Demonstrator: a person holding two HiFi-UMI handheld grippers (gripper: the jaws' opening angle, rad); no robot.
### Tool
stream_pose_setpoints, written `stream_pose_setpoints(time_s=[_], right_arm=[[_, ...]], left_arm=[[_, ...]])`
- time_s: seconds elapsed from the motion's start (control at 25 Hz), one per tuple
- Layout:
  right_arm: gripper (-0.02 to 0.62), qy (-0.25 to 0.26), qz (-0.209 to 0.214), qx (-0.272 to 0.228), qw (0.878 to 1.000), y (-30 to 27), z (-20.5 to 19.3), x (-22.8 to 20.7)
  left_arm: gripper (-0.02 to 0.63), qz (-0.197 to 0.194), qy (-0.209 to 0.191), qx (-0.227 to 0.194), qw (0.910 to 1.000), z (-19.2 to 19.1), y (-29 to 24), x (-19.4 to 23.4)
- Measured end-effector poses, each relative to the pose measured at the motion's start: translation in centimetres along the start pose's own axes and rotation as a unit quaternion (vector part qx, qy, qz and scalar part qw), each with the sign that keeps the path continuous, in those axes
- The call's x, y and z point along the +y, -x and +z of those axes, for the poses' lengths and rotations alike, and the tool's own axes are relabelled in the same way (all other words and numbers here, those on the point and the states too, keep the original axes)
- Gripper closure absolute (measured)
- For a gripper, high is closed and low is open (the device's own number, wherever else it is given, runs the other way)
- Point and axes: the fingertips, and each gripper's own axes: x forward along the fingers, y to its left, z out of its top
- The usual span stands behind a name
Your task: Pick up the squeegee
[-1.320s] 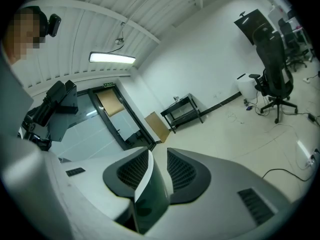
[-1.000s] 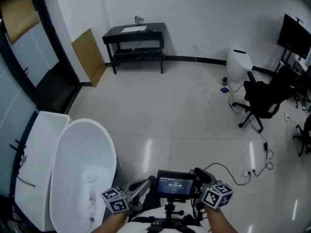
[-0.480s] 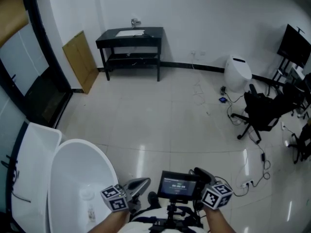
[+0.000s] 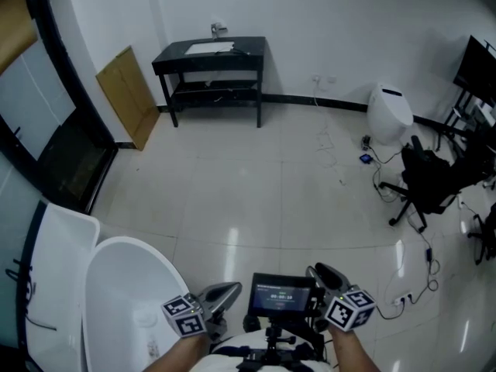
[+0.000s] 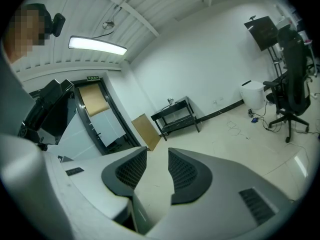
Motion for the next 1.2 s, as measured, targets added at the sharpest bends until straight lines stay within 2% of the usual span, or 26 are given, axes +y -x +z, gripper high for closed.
stream_pose_setpoints(time_s=[0.24,0.48,0.68,0.92,1.2], right_arm=[[0.454,-0.005,0.019,0.011,1.0,-6.6,4.0,-4.3],[0.446,0.011,0.056,0.015,0.998,-13.4,11.6,-7.9],[0.446,0.021,0.065,0.016,0.997,-17.0,15.9,-11.5],[0.446,0.009,0.058,0.026,0.998,-19.8,18.3,-16.4],[0.446,0.003,0.051,0.034,0.998,-24.8,20.4,-18.1]], left_arm=[[0.609,0.028,-0.005,-0.013,0.9995,4.1,-5.0,4.4],[0.609,0.052,-0.019,-0.03,0.998,9.9,-12.0,8.3],[0.609,0.055,-0.006,-0.045,0.9975,12.8,-17.6,11.1],[0.609,0.058,-0.004,-0.035,0.9977,15.1,-23.4,13.4],[0.609,0.06,0.004,-0.025,0.9979,18.5,-26.2,18.1]])
